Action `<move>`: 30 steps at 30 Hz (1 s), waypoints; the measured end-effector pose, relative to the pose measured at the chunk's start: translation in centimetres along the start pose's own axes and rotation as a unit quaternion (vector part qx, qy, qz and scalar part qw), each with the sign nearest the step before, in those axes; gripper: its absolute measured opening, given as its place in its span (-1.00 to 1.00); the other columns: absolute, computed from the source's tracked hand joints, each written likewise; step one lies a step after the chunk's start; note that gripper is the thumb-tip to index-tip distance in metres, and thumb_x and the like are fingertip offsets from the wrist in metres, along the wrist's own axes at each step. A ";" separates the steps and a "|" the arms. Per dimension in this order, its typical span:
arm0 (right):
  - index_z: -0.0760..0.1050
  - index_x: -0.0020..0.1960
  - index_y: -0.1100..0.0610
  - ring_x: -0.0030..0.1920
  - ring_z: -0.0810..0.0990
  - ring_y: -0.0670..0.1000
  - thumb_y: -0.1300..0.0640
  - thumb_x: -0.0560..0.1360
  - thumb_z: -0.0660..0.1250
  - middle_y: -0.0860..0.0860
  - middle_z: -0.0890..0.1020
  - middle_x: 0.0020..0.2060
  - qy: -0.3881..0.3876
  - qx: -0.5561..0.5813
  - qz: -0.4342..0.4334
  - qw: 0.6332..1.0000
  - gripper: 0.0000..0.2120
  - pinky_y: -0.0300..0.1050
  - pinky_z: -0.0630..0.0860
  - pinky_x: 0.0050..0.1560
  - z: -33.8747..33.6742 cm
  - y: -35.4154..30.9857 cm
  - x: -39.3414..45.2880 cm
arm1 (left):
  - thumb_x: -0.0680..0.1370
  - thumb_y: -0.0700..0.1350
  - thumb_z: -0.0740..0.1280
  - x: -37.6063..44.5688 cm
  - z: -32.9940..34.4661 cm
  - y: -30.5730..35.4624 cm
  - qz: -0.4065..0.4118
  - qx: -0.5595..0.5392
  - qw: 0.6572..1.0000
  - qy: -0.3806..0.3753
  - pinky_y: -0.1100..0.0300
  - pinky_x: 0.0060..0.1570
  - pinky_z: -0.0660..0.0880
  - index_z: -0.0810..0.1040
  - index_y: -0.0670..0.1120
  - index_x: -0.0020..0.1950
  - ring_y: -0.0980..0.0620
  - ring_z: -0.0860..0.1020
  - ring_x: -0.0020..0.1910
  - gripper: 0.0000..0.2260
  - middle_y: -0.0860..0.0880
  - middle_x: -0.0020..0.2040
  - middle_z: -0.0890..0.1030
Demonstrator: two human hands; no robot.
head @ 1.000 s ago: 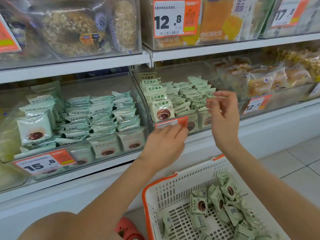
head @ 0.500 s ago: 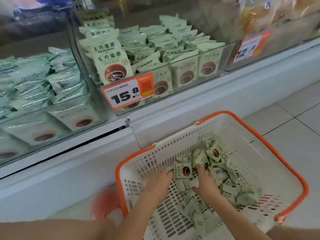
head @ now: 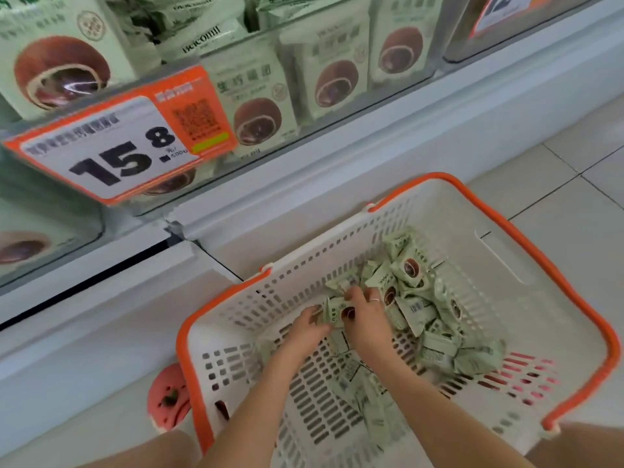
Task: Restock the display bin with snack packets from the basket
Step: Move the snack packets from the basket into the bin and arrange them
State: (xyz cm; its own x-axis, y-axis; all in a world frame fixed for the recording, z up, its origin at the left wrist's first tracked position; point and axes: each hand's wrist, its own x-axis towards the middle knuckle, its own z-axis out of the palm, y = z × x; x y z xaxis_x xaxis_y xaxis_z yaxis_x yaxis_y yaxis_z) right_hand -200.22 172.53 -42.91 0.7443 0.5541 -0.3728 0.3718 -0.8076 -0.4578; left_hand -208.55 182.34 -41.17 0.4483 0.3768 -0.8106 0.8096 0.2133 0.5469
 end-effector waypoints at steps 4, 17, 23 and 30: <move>0.34 0.02 0.07 0.01 0.47 0.08 0.16 0.46 0.38 0.01 0.50 0.00 -0.016 0.035 0.002 0.999 -0.77 -0.01 0.51 -0.10 -0.6 -0.2 -0.2 | 0.54 -0.16 0.36 0.0 0.0 -0.5 -0.021 -0.080 0.996 -0.036 0.23 -0.03 0.45 0.38 -0.07 0.39 0.05 0.50 0.15 -0.58 -0.01 0.26 0.51; 0.34 0.27 -0.19 -0.12 0.68 0.01 0.15 0.53 0.34 0.10 0.65 -0.16 -0.160 0.425 0.017 0.891 -0.60 0.02 0.65 -0.16 -9.8 -3.3 -4.5 | 0.34 0.12 0.49 -9.9 -3.2 4.7 0.315 0.437 0.829 0.153 0.02 0.40 0.14 0.19 0.02 0.47 -0.01 0.24 0.39 -0.20 0.03 0.38 0.28; 0.44 0.10 0.07 -0.25 0.61 0.00 0.17 0.46 0.42 0.14 0.58 -0.10 -0.158 0.413 -0.056 0.895 -0.74 -0.16 0.54 -0.33 -17.0 -7.2 -8.1 | 0.42 0.01 0.42 -17.6 -6.6 8.7 0.434 0.529 0.685 0.250 0.08 0.38 0.03 0.29 -0.01 0.41 -0.03 0.26 0.37 -0.40 0.01 0.35 0.35; 0.47 0.11 0.06 -0.15 0.63 -0.03 0.24 0.47 0.41 0.07 0.57 -0.05 -0.064 0.370 -0.189 0.907 -0.74 -0.23 0.58 -0.26 -30.3 -15.9 -9.6 | 0.10 -0.11 0.62 -25.5 -11.9 16.1 0.576 0.431 0.536 0.441 0.08 0.20 0.18 0.52 -0.08 0.30 -0.01 0.47 0.21 -0.23 0.01 0.17 0.60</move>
State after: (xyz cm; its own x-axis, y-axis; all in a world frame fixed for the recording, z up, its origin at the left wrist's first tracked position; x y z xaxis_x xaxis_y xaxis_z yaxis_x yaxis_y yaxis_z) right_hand -196.50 173.92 -7.61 0.5528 0.8206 -0.1447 0.0781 -0.2239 -0.9715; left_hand -211.50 186.86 -9.18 0.7934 0.1715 0.5840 0.2323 -0.9722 -0.0302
